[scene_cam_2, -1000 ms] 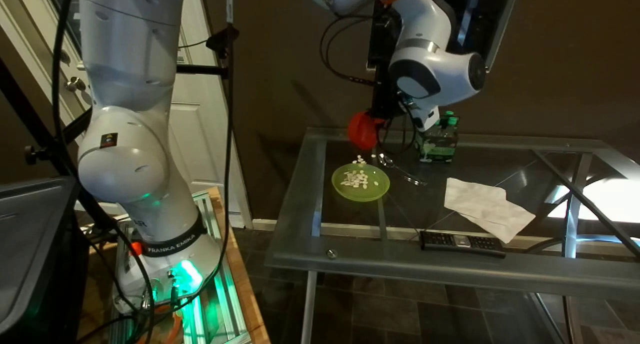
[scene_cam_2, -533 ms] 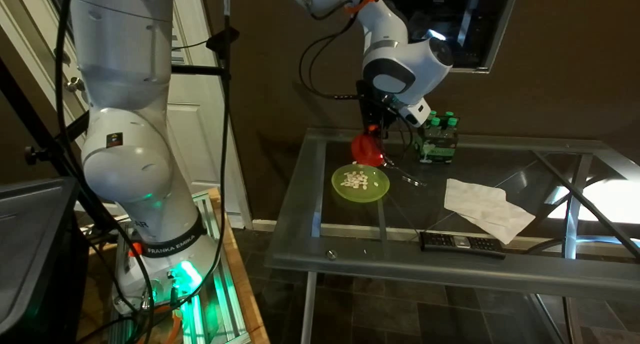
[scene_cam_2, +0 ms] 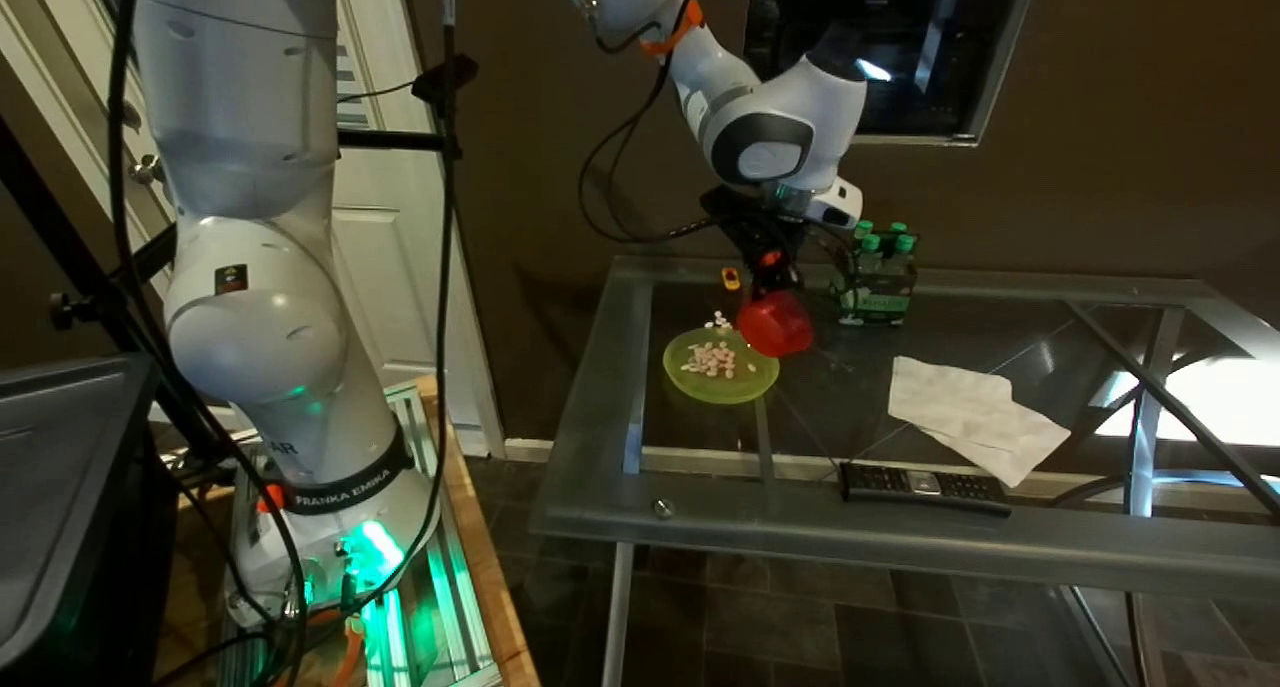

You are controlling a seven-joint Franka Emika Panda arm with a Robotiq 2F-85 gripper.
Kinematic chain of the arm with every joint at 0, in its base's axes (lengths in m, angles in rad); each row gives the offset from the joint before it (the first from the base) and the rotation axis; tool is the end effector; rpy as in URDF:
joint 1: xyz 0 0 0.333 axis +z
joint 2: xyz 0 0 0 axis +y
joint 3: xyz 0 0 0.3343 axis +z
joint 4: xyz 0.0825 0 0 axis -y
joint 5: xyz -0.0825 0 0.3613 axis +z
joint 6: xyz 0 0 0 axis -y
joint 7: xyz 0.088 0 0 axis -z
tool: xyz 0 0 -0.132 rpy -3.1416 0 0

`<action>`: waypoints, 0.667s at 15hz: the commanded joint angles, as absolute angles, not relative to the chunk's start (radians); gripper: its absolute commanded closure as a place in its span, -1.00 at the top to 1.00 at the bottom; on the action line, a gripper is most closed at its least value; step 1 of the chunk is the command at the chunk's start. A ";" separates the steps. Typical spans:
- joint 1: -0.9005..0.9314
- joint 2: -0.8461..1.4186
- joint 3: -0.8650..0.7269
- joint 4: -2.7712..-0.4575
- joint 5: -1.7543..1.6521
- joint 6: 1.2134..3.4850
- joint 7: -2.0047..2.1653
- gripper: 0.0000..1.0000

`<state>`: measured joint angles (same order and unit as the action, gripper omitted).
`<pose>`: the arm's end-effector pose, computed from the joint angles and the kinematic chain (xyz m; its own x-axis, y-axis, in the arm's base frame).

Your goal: Pick up the red bowl from the counter and pour it's contents on the yellow bowl

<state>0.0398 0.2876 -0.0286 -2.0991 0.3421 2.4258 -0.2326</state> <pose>0.5754 0.0136 0.2959 0.9979 -0.0163 0.0622 -0.0027 -0.9769 -0.2136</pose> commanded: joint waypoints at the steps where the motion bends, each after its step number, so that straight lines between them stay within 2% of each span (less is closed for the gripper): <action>1: 0.030 0.248 -0.033 -2.140 0.135 2.505 -0.218 -0.98; 2: 0.030 0.245 -0.035 -2.150 0.088 2.551 -0.217 -0.98; 4: 0.001 0.278 -0.002 -2.107 0.151 2.499 -0.219 -0.92; 7: -0.003 0.281 0.006 -2.107 0.152 2.499 -0.220 -0.98; 10: 0.034 0.341 -0.053 -2.125 -0.039 2.673 -0.124 -0.98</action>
<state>0.0207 0.2917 -0.0243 -2.1120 0.0930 2.5525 -0.2019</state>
